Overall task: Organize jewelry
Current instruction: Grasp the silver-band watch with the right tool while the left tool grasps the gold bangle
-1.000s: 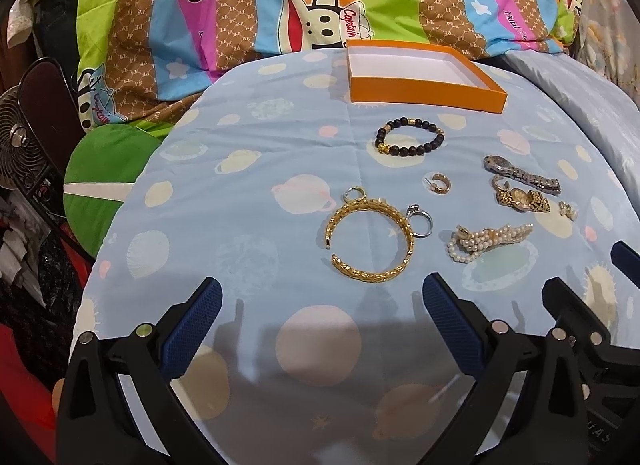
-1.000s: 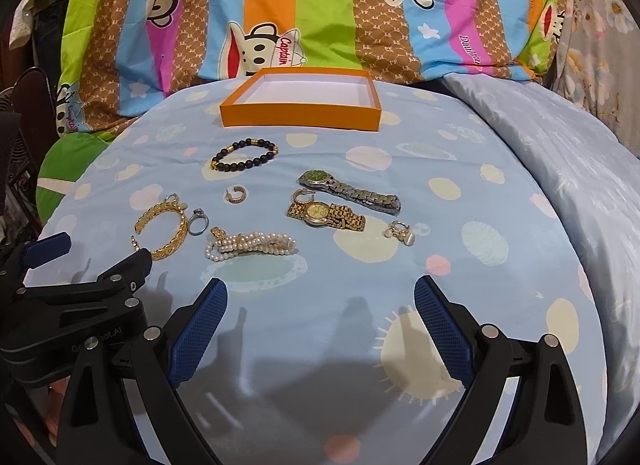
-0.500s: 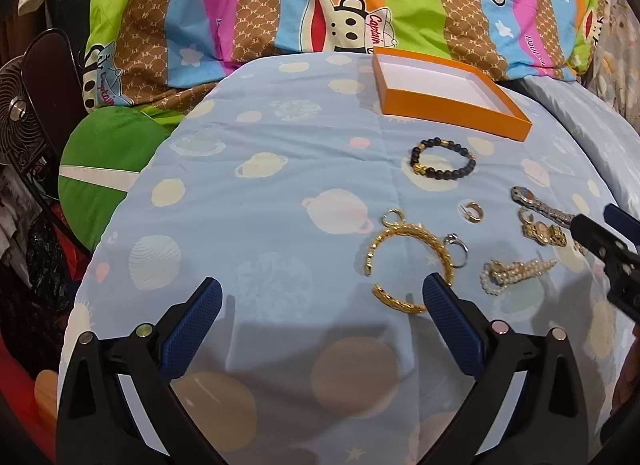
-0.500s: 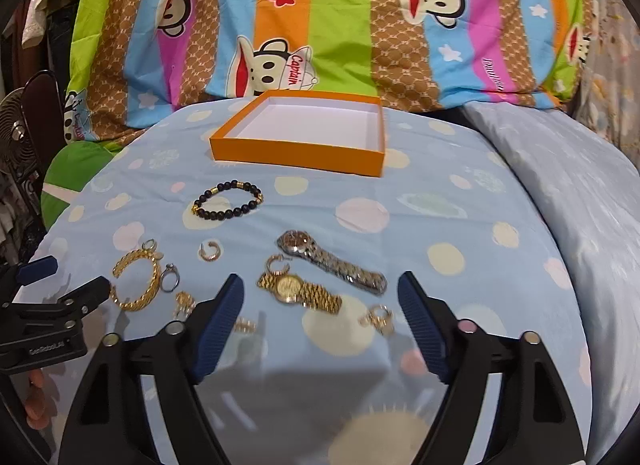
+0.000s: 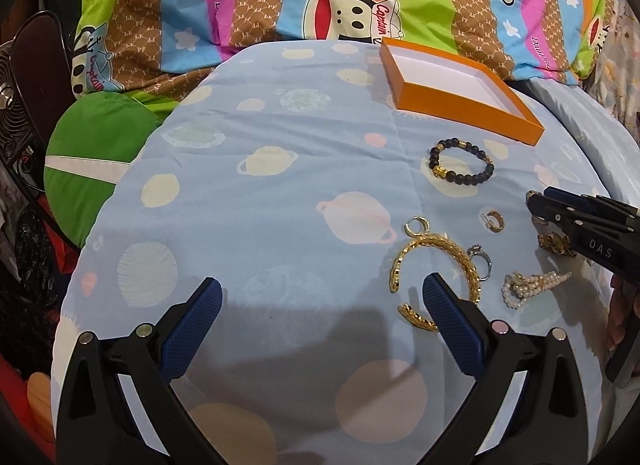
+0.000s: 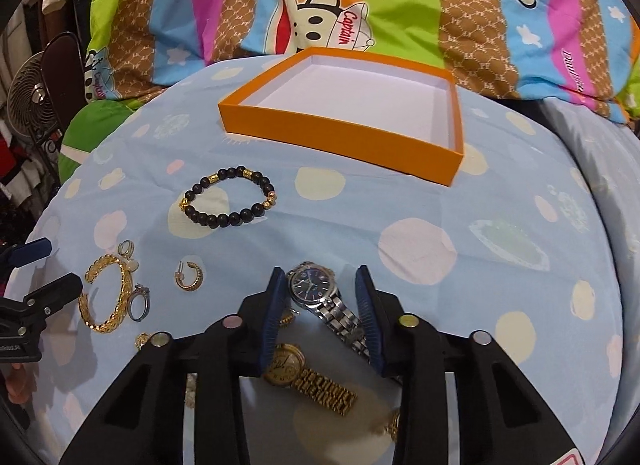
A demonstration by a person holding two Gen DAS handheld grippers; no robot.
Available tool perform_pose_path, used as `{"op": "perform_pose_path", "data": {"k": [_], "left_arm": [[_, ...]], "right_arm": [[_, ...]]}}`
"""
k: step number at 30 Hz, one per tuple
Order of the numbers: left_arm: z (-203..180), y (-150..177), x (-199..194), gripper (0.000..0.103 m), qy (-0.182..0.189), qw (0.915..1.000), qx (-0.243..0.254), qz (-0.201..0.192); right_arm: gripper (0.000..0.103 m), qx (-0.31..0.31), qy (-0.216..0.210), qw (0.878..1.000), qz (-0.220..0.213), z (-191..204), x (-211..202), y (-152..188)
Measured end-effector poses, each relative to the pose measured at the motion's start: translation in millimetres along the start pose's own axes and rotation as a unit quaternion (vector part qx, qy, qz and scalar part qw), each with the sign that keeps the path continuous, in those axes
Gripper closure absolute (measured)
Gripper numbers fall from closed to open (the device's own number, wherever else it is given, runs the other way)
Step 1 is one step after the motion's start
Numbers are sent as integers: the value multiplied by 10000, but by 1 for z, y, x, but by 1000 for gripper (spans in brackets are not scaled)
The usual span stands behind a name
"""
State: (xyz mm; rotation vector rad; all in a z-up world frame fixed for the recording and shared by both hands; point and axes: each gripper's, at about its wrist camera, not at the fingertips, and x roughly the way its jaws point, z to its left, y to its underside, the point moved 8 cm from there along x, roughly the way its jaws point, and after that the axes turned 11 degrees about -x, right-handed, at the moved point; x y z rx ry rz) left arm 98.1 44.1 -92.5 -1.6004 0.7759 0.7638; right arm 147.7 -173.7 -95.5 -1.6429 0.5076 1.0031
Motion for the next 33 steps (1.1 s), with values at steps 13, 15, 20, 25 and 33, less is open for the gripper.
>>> {"op": "perform_pose_path", "data": {"k": [13, 15, 20, 25, 33], "left_arm": [[-27, 13, 0, 5, 503, 9980, 308, 247], [-35, 16, 3, 5, 574, 9971, 399, 298], [-47, 18, 9, 5, 543, 9963, 625, 215], [-48, 10, 12, 18, 598, 9965, 572, 115], [-51, 10, 4, 48, 979, 9932, 624, 96]], "right_arm": [[80, 546, 94, 9984, -145, -23, 4, 0], [80, 533, 133, 9984, -145, -21, 3, 0], [79, 627, 88, 9978, -173, -23, 3, 1], [79, 649, 83, 9977, -181, -24, 3, 1], [80, 717, 123, 9971, -213, -24, 0, 2]]}}
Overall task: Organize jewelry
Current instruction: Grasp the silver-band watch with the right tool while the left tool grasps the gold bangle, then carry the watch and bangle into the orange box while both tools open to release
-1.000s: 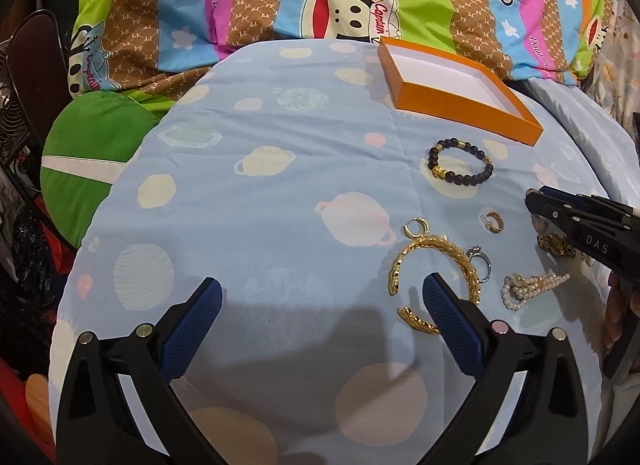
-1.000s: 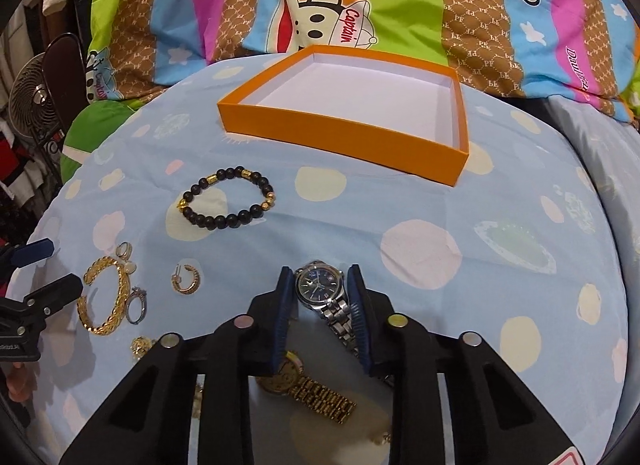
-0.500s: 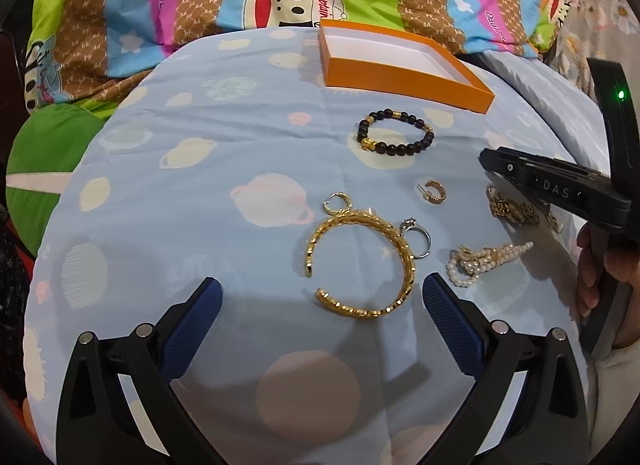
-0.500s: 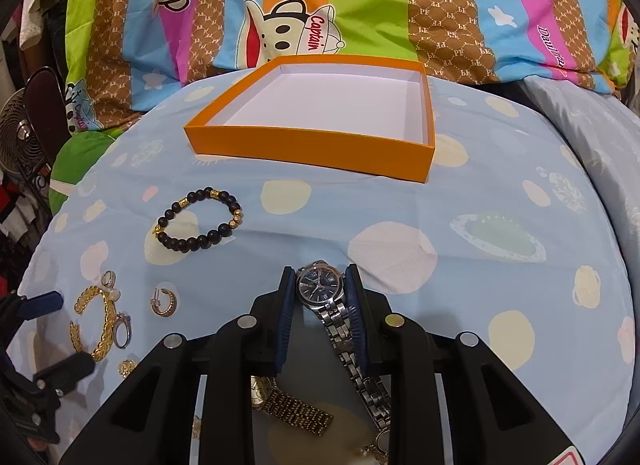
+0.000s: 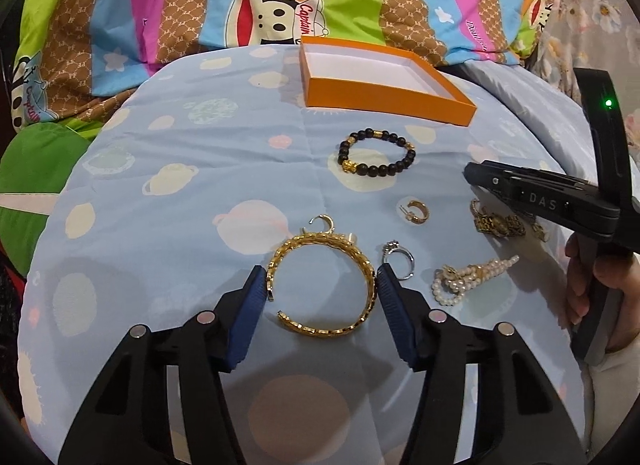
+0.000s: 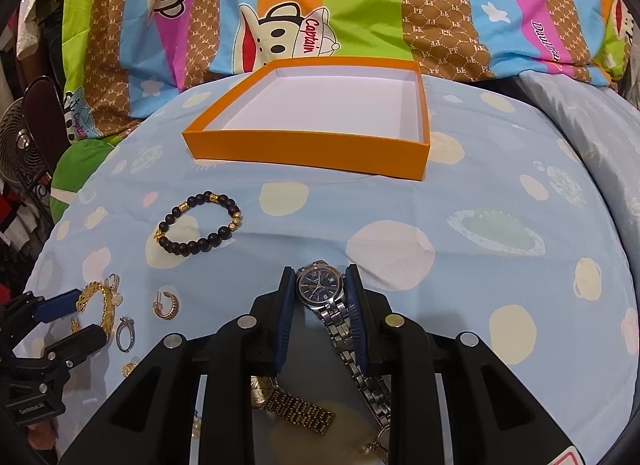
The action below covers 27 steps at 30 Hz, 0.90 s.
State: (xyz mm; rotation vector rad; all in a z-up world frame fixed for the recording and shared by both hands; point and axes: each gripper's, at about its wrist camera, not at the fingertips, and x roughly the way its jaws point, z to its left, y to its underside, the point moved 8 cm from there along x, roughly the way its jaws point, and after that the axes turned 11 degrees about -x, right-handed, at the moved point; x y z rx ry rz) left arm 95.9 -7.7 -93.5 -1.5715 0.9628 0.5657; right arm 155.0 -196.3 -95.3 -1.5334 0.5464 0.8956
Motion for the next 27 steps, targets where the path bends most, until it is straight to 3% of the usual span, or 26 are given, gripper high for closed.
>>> {"op": "perform_pose_path", "data": {"k": [8, 14, 21, 27], "left_arm": [[2, 1, -17, 48, 132, 9999, -17, -33], [-1, -15, -42, 48, 245, 9993, -1, -265], [-17, -61, -61, 48, 302, 9962, 306, -757], [-39, -132, -48, 48, 541, 9922, 354, -1062]], "right_arm": [[79, 179, -7, 9997, -140, -2, -15, 5], [80, 347, 83, 9979, -539, -8, -44, -1], [79, 543, 101, 9926, -1085, -22, -85, -31], [79, 655, 66, 9888, -1337, -43, -92, -79]]}}
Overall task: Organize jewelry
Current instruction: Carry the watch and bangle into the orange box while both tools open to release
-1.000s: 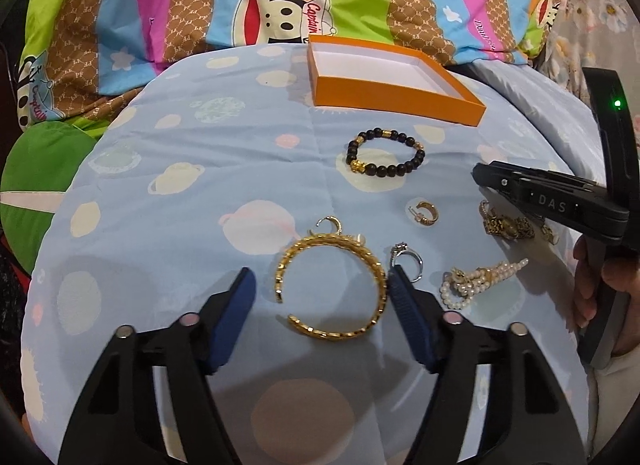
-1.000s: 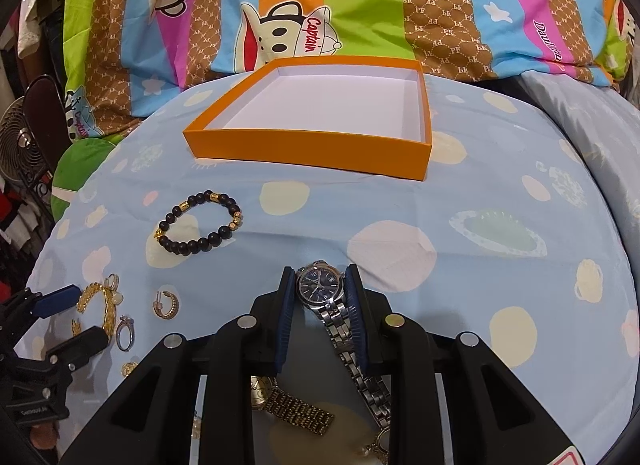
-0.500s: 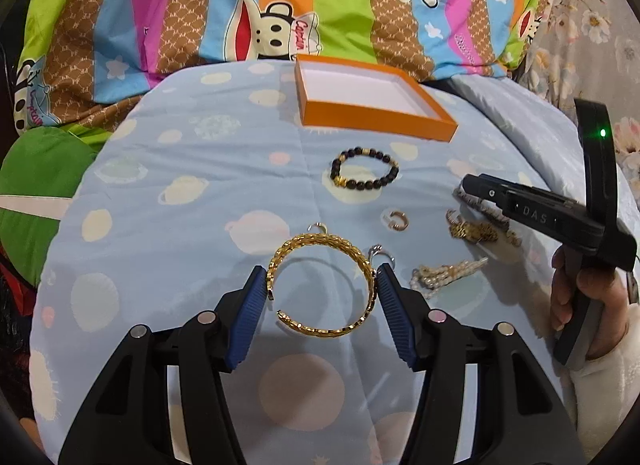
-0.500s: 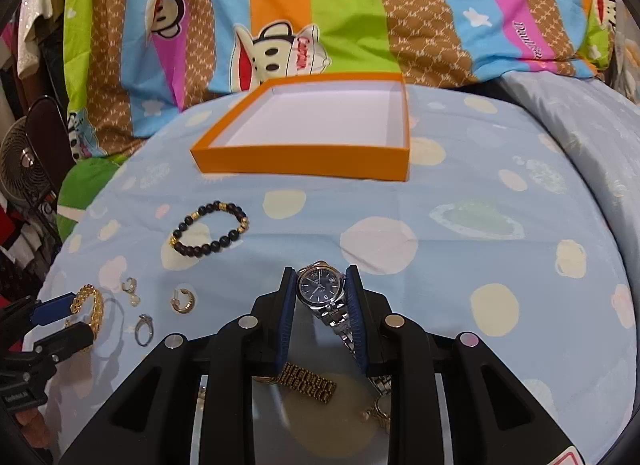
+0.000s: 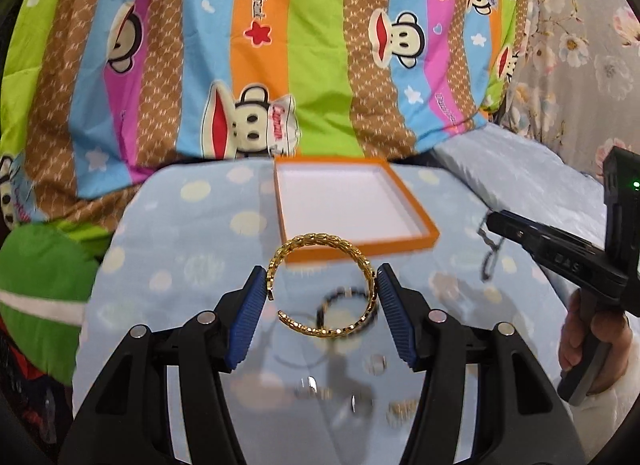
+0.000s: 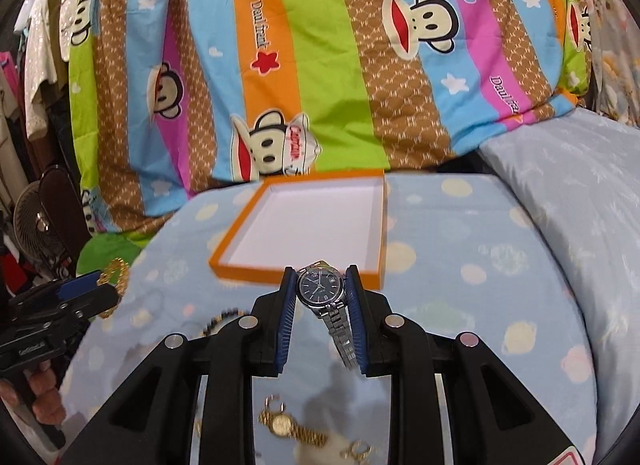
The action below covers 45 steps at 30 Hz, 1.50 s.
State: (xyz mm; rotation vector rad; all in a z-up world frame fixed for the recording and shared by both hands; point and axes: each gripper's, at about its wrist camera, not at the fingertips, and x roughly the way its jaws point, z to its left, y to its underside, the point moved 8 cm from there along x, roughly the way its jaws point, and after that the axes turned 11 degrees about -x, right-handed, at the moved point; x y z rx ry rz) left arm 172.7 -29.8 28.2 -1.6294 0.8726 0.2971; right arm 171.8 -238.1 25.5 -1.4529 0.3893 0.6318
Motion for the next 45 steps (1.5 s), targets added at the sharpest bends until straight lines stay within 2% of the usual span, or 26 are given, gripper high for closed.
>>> {"op": "perform_pose_path", "data": {"k": [3, 6, 12, 17, 23, 24, 25, 26, 29, 33, 36, 38, 41, 45], "left_arm": [[-5, -31, 28, 48, -8, 9999, 48, -121], [-8, -55, 65, 48, 28, 10000, 46, -68], [-6, -83, 149, 48, -14, 9995, -119, 278], [8, -84, 204, 48, -121, 9970, -321, 691], [14, -82, 242, 47, -265, 9950, -307, 911], [14, -83, 246, 44, -281, 9947, -340, 931], [15, -84, 248, 34, -307, 9946, -357, 927], [15, -87, 249, 33, -299, 9950, -409, 865], [16, -97, 244, 26, -306, 9955, -497, 740], [20, -115, 205, 22, -303, 9979, -528, 240], [25, -118, 167, 18, -302, 9981, -532, -35], [31, -111, 136, 11, -348, 9981, -468, -191], [41, -88, 96, 11, -553, 9976, -308, -294], [55, -31, 60, 11, -649, 9973, -329, 11]], "right_arm": [[79, 92, -7, 9999, -133, -11, 11, -28], [79, 253, -97, 9996, -117, -21, 35, -51], [79, 470, -334, 9976, 385, -33, 113, -64], [79, 683, -216, 9927, 967, -53, 175, -53], [79, 780, -71, 9882, 1319, -65, 213, -49], [78, 752, -29, 9881, 1342, -65, 217, -51], [77, 725, 19, 9888, 1305, -65, 218, -53], [77, 702, 52, 9897, 1246, -65, 219, -57], [67, 589, 155, 9935, 957, -62, 209, -70], [64, 393, 134, 9979, 489, -51, 165, -77], [54, 275, 25, 9993, 244, -39, 123, -67], [49, 235, -16, 9996, 153, -32, 91, -50], [48, 172, -63, 9997, 132, -26, 56, -23], [48, 157, -74, 9997, 195, -19, 12, 25]]}}
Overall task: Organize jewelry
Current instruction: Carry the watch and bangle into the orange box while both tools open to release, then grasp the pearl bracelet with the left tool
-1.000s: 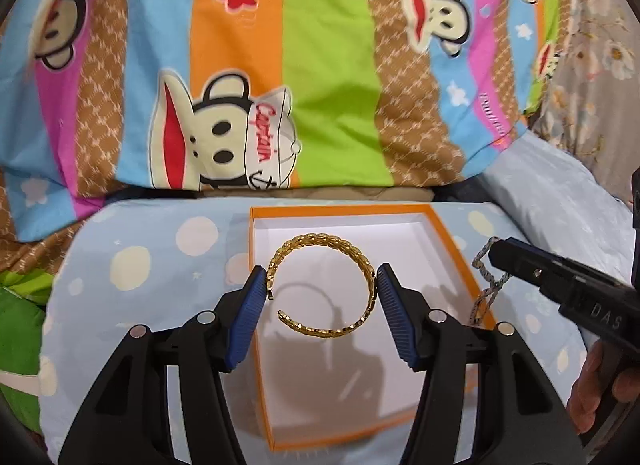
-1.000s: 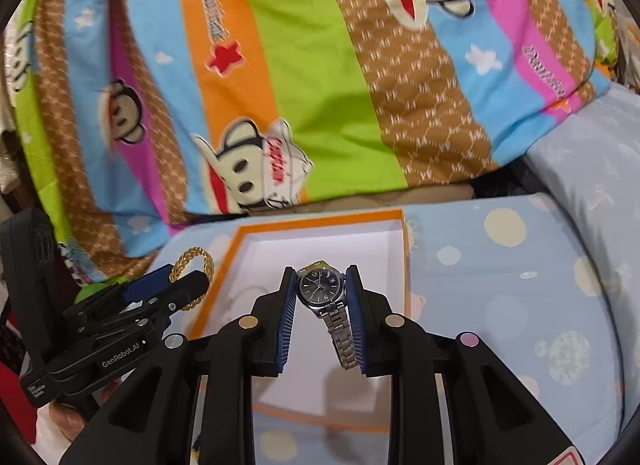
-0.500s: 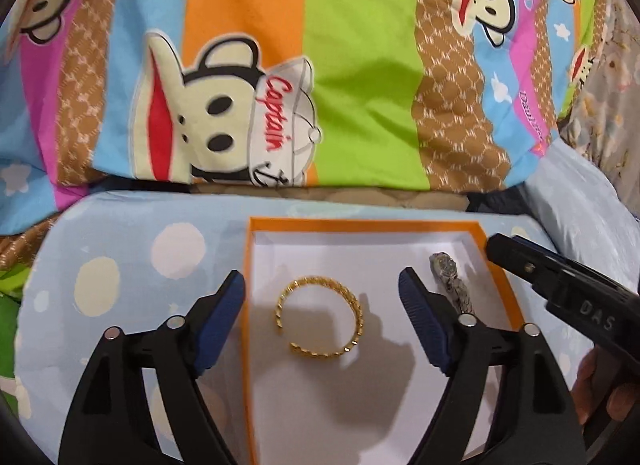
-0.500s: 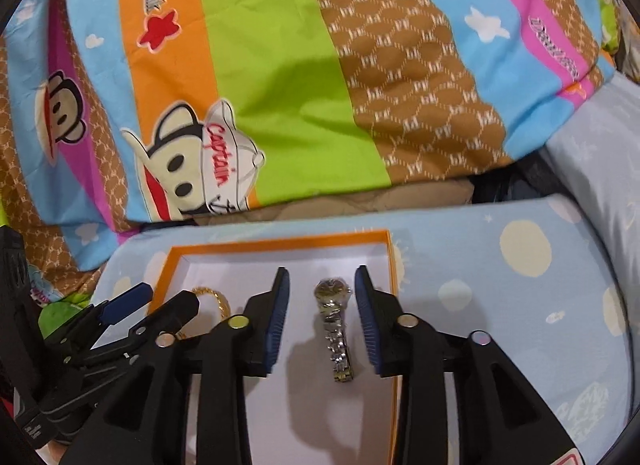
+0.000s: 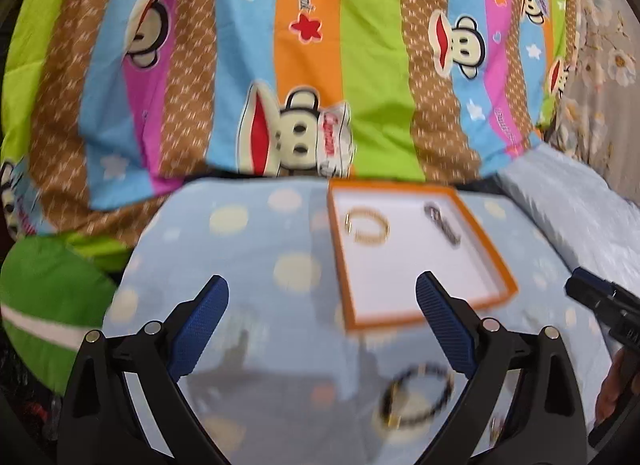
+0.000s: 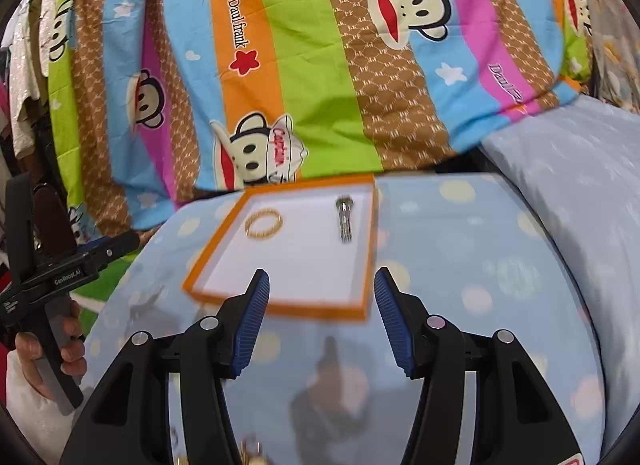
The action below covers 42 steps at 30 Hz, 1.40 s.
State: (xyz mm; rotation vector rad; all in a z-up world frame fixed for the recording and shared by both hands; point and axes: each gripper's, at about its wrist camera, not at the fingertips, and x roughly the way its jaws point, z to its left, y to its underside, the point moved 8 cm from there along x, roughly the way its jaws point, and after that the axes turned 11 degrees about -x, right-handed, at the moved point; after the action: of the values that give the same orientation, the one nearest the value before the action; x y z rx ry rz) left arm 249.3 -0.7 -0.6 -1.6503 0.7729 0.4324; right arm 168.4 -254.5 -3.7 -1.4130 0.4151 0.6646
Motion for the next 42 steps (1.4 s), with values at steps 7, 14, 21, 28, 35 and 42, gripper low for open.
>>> {"op": "perform_pose_path", "data": {"k": [7, 14, 21, 28, 35, 42], "left_arm": [[18, 86, -38, 11, 71, 9984, -272, 498], [4, 147, -61, 11, 234, 9959, -189, 858], [-47, 175, -66, 11, 631, 9923, 376, 994], [-97, 184, -45, 19, 1053, 9780, 1443, 1080], [-104, 196, -33, 51, 1296, 9659, 1740, 1415], [-82, 201, -50, 80, 1289, 9728, 1350, 1374]], "right_arm": [[48, -166, 120, 9996, 209, 14, -37, 66], [48, -132, 0, 9986, 506, 31, -49, 119], [49, -133, -63, 9986, 508, 44, -55, 132], [48, 20, -55, 9988, 476, 37, -62, 133], [48, -130, -245, 9982, 531, 35, -59, 116], [48, -1103, -549, 9890, 820, 62, -24, 102]]}}
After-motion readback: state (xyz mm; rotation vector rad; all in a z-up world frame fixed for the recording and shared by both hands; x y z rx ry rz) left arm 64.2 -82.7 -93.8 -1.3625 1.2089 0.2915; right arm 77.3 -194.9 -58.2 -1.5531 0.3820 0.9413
